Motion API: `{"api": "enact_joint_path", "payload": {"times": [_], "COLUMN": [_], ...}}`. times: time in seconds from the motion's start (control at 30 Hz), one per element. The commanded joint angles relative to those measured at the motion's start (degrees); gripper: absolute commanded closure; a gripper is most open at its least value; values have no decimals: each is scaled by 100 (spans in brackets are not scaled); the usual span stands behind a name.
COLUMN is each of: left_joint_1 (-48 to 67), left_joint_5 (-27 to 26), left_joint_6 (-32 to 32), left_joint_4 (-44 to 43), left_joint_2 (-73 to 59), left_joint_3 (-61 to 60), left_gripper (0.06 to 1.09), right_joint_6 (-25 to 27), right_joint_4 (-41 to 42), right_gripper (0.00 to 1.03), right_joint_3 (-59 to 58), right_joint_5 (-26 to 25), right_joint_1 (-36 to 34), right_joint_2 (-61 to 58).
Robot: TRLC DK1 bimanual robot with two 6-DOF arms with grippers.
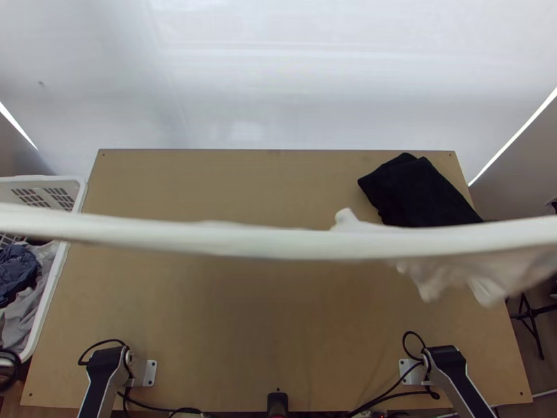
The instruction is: Fold the t-shirt
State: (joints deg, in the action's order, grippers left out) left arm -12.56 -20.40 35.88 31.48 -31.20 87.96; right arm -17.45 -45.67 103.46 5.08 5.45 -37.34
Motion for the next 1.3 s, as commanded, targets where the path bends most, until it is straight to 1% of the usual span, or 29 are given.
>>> {"api": "enact_joint_path", "payload": {"times": [0.0, 0.2, 0.33, 0.4, 0.43, 0.5, 0.6, 0.67, 0.73, 0.8, 0.97, 1.03, 1.27], "left_joint_1": [254, 315, 386, 403, 412, 403, 315, 280, 306, 333, 350, 386, 517], "left_joint_5": [-16, -16, 1, 10, 1, 10, 45, 28, -87, -87, -78, -87, -78], "left_joint_6": [51, -90, -257, -433, -503, -863, -1417, -1707, -1698, -1645, -1637, -1698, -1698], "left_joint_4": [640, 974, 1202, 1255, 1264, 1158, 534, 200, -301, -907, -1944, -2401, -3729], "left_joint_2": [281, 281, 246, 290, 334, 510, 844, 976, 984, 773, -483, -870, -2628], "left_joint_3": [388, 98, -324, -763, -1053, -1958, -3655, -4551, -5184, -5544, -5729, -5773, -5632], "left_gripper": [105, 105, 105, 105, 105, 105, 105, 105, 105, 105, 105, 105, 105], "right_joint_6": [-83, -92, -100, -197, -259, -408, -733, -812, -812, -786, -672, -584, -557], "right_joint_4": [-689, -715, -539, -487, -372, -162, 243, 577, 955, 1385, 2335, 2589, 3460], "right_gripper": [100, 100, 100, 100, 100, 100, 100, 100, 100, 100, 100, 100, 100], "right_joint_3": [579, 491, 104, -335, -713, -1654, -3297, -4369, -5187, -5609, -5626, -5512, -5099], "right_joint_5": [2, 10, 19, 19, 19, 19, 19, 10, 10, 2, 10, 10, 169], "right_joint_1": [-53, 0, 26, 131, 193, 263, 404, 597, 755, 887, 887, 878, 861], "right_joint_2": [113, -124, -309, -353, -326, -221, 16, 175, 175, -27, -1152, -1609, -2910]}}
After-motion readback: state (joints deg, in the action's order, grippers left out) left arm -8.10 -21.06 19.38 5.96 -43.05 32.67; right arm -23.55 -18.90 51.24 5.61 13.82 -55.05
